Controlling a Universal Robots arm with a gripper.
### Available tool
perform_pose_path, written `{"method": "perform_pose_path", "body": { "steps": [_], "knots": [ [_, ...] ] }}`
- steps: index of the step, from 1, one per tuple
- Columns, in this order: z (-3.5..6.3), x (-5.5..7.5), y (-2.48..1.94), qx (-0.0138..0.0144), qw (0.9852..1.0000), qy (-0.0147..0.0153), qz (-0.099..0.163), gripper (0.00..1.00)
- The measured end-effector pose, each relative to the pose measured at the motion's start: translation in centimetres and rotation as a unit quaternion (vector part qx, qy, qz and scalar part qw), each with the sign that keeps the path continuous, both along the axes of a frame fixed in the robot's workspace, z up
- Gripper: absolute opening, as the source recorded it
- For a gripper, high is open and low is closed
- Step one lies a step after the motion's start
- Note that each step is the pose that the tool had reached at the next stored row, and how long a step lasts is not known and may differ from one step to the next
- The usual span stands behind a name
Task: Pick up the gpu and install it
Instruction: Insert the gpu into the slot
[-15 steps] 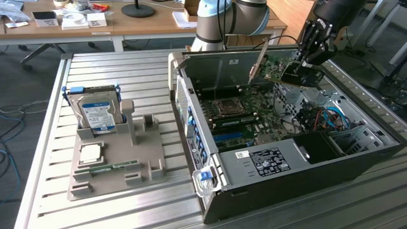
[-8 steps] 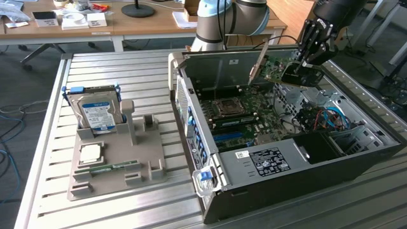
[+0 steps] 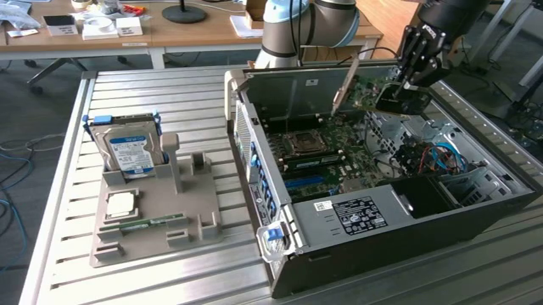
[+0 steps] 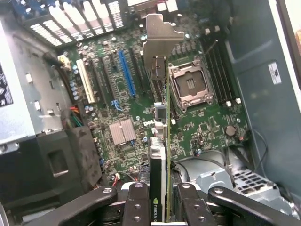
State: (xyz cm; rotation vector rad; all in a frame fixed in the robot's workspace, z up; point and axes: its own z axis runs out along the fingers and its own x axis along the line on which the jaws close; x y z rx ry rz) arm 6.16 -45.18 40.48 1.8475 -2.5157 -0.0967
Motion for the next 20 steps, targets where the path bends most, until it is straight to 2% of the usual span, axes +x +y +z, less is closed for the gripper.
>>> {"method": "perform_pose_path", "body": {
  "steps": [4,9,15,20],
  "knots": [
    [-0.01,0.0,0.0,0.0,0.9995,0.0,0.033,0.27],
    [-0.01,0.0,0.0,0.0,0.9977,0.0,0.068,0.27],
    [-0.02,0.0,0.0,0.0,0.9942,0.0,0.108,0.27],
    [-0.02,0.0,0.0,0.0,0.9904,0.0,0.138,0.27]
  ]
}}
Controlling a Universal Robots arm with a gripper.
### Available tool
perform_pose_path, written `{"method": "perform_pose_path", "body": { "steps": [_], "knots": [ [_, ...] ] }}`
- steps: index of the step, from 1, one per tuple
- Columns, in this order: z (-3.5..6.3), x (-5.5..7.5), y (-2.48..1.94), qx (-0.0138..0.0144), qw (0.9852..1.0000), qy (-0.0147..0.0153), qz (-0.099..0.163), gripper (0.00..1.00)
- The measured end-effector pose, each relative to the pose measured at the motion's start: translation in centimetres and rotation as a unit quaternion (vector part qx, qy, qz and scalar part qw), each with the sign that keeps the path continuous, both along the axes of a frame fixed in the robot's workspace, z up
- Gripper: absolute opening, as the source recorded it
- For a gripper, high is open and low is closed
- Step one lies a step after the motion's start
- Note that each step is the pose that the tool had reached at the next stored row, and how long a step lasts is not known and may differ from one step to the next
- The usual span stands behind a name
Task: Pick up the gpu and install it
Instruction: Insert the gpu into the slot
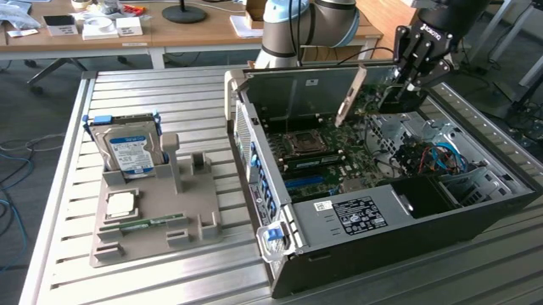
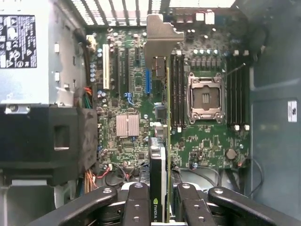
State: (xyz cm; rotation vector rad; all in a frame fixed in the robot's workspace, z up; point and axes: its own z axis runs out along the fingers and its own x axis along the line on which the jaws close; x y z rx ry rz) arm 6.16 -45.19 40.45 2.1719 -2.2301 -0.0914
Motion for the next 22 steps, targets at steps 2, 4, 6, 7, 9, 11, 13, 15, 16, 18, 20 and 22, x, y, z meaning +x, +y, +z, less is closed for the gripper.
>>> {"method": "perform_pose_path", "body": {
  "steps": [2,4,6,7,9,11,13,15,16,18,20,22],
  "knots": [
    [0.0,0.0,0.0,0.0,0.9999,0.0,0.013,0.27],
    [-0.01,0.0,0.0,0.0,0.9997,0.0,0.025,0.27],
    [-0.01,0.0,0.0,0.0,0.9992,0.0,0.039,0.27],
    [-0.01,0.0,0.0,0.0,0.9989,0.0,0.046,0.27],
    [-0.01,0.0,0.0,0.0,0.9982,0.0,0.061,0.27],
    [-0.01,0.0,0.0,0.0,0.9973,0.0,0.074,0.27],
    [-0.01,0.0,0.0,-0.0001,0.9971,0.0,0.076,0.27],
    [-0.07,-0.2,0.01,-0.0002,0.9971,-0.003,0.077,0.27],
    [-0.1,-0.4,0.0,-0.0006,0.9971,-0.0063,0.076,0.27],
    [-0.2,-0.6,0.0,-0.0012,0.997,-0.0143,0.076,0.27],
    [-0.35,-0.9,0.0,-0.0015,0.997,-0.02,0.075,0.27],
    [-0.49,-1.2,0.0,-0.0017,0.9972,-0.0211,0.071,0.27]
  ]
}}
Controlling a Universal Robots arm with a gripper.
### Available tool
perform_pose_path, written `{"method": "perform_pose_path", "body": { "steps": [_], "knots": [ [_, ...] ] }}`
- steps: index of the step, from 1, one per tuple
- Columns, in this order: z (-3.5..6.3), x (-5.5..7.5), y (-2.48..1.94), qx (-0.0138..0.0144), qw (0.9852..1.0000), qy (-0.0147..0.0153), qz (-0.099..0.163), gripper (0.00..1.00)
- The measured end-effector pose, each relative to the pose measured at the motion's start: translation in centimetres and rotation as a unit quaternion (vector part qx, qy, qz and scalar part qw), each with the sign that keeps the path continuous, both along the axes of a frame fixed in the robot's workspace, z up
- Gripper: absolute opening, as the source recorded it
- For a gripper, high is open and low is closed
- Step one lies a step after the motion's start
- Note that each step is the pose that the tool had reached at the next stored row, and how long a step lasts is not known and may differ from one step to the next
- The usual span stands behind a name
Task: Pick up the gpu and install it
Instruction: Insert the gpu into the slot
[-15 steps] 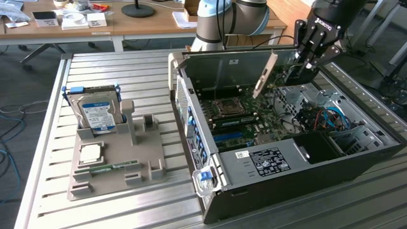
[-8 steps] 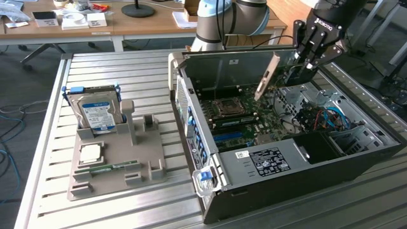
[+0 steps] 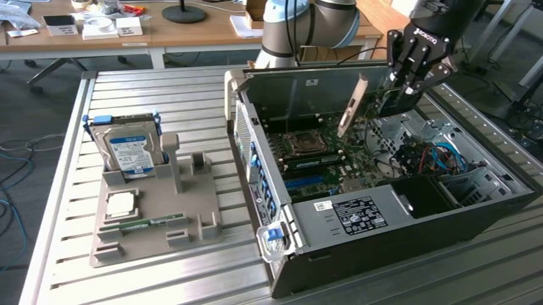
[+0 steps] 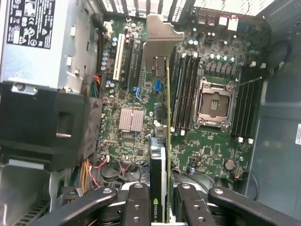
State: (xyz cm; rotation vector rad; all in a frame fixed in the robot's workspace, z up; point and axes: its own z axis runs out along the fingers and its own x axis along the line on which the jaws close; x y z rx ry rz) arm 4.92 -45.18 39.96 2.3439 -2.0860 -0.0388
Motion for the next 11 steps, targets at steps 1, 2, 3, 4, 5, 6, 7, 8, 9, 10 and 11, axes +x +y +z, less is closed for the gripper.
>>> {"method": "perform_pose_path", "body": {
  "steps": [1,2,3,4,5,6,7,8,9,10,11],
  "knots": [
    [-0.08,-0.18,0.0,0.0,1.0,-0.0001,-0.002,0.27],
    [-0.15,-0.32,0.0,0.0,1.0,-0.0001,-0.005,0.27],
    [-0.23,-0.44,0.0,-0.0001,1.0,-0.0001,-0.008,0.27],
    [-0.32,-0.54,0.0,-0.0001,0.9999,-0.0001,-0.012,0.27],
    [-0.42,-0.62,0.0,0.0,0.9999,-0.0001,-0.016,0.27],
    [-0.52,-0.7,0.0,0.0,0.9998,-0.0001,-0.02,0.27],
    [-0.62,-0.78,0.0,-0.0001,0.9997,-0.0001,-0.024,0.27],
    [-0.74,-0.87,0.0,0.0,0.9996,-0.0001,-0.028,0.27],
    [-0.84,-0.95,0.0,0.0,0.9995,-0.0001,-0.031,0.27],
    [-0.96,-1.03,0.0,0.0,0.9994,-0.0001,-0.035,0.27],
    [-1.08,-1.11,0.0,0.0,0.9992,-0.0001,-0.039,0.27]
  ]
}}
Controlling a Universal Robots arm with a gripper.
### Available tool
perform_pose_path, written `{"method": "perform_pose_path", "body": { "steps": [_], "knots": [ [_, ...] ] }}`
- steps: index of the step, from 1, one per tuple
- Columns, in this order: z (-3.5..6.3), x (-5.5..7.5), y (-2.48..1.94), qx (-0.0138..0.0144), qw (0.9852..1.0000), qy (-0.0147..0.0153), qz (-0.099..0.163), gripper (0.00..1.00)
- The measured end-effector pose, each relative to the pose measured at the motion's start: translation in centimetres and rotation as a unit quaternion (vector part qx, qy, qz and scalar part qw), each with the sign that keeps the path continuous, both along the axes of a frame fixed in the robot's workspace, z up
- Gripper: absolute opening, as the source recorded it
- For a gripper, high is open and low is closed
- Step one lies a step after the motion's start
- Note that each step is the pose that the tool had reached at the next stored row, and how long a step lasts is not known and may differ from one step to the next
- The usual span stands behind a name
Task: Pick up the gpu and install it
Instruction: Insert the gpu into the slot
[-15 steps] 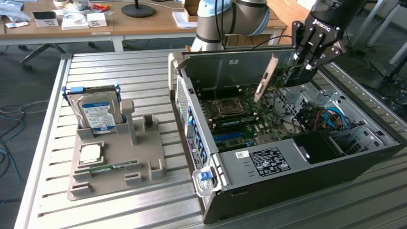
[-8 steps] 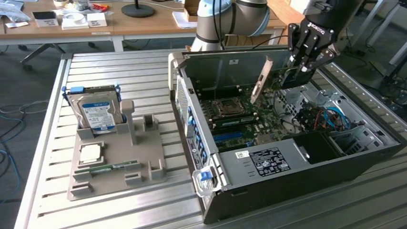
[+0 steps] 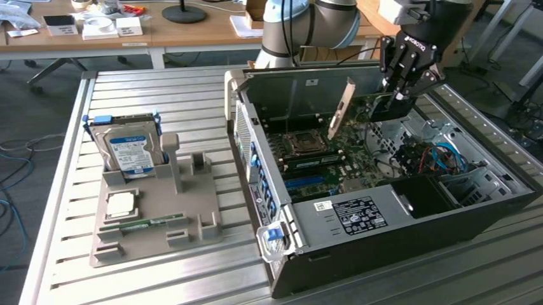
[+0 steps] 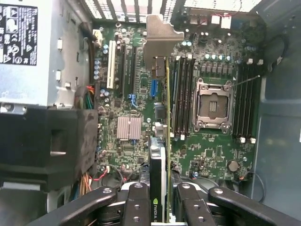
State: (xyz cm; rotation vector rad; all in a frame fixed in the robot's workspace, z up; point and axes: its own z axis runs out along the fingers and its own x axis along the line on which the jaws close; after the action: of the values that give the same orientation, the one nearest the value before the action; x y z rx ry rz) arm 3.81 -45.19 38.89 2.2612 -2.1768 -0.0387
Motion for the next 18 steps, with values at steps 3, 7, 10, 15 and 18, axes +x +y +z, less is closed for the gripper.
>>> {"method": "perform_pose_path", "body": {
  "steps": [3,7,10,15,18],
  "knots": [
    [-0.27,-0.3,0.01,-0.0001,1.0,0.0,-0.009,0.27],
    [-0.29,-0.3,0.0,0.0,0.9999,0.0,-0.01,0.27],
    [-0.29,-0.3,0.0,0.0,0.9999,0.0,-0.01,0.27],
    [-0.7,-0.4,0.0,0.0,0.9999,0.0,-0.01,0.27],
    [-1.25,-0.4,0.0,0.0,0.9999,0.0,-0.01,0.27]
  ]
}}
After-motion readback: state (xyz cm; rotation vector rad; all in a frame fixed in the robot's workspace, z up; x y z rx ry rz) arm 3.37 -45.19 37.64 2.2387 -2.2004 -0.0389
